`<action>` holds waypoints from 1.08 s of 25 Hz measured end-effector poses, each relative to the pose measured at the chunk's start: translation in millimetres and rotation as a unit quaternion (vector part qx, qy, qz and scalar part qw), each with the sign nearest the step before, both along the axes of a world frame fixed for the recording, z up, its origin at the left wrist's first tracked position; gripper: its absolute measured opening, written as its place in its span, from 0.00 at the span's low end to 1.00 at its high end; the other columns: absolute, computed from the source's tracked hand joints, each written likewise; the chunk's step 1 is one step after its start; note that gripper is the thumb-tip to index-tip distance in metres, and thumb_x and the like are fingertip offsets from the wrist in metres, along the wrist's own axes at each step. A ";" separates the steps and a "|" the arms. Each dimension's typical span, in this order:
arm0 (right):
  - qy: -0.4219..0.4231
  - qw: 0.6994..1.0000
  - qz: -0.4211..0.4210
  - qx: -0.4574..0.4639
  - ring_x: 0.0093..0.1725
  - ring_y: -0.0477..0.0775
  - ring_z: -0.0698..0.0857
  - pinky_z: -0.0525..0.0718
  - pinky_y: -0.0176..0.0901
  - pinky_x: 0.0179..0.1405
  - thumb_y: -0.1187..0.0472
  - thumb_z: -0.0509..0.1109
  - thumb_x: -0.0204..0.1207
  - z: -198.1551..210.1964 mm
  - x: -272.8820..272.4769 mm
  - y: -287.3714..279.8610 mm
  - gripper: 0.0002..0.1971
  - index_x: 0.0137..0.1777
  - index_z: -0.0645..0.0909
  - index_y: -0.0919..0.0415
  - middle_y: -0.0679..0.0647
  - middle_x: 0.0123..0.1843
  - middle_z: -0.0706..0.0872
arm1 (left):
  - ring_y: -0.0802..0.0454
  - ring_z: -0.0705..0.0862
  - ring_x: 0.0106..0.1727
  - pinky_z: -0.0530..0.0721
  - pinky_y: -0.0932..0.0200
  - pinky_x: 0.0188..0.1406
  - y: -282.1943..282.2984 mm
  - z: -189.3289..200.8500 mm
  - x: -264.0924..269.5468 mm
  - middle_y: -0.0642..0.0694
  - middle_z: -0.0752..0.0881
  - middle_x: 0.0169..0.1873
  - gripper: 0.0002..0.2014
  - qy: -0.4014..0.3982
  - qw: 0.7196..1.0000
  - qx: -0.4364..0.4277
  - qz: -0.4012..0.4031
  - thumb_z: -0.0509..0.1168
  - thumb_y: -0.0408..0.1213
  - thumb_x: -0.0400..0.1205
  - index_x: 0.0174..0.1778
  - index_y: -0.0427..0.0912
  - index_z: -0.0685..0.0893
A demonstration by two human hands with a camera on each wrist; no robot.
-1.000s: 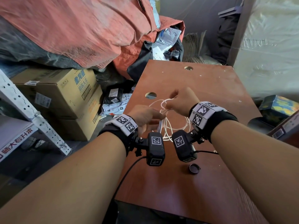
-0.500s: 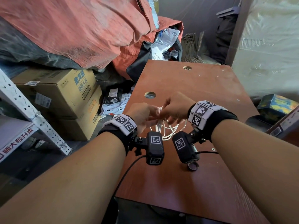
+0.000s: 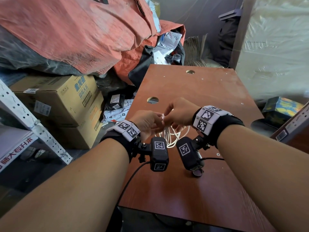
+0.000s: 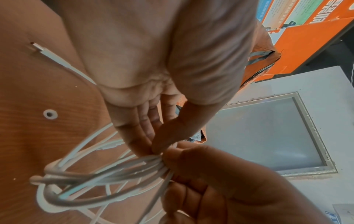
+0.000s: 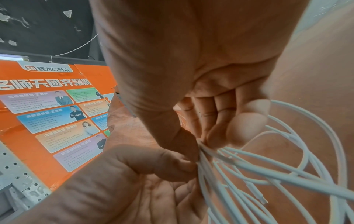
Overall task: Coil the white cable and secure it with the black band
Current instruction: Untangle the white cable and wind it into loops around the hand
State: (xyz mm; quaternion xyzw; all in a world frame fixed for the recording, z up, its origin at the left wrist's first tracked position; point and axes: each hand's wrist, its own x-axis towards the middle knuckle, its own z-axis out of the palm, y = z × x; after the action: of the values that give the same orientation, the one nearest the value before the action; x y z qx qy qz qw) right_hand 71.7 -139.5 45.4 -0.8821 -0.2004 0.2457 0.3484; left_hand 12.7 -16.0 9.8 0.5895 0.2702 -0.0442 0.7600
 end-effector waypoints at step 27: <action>-0.077 0.995 -0.057 0.019 0.24 0.61 0.90 0.89 0.63 0.37 0.67 0.70 0.73 -17.6 10.9 -0.6 0.15 0.47 0.81 0.84 0.73 0.34 0.88 | 0.54 0.66 0.20 0.70 0.66 0.16 10.4 -1.5 -2.3 0.47 0.72 0.20 0.05 0.036 0.997 0.052 -0.055 0.59 0.28 0.83 0.47 0.34 0.79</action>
State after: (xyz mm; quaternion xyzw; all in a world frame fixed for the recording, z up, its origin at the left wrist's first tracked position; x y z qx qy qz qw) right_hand 82.6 -140.1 27.8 -0.9017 -0.1804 0.1530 0.3618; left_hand 10.4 -5.5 8.3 0.6400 0.2663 -0.0931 0.7148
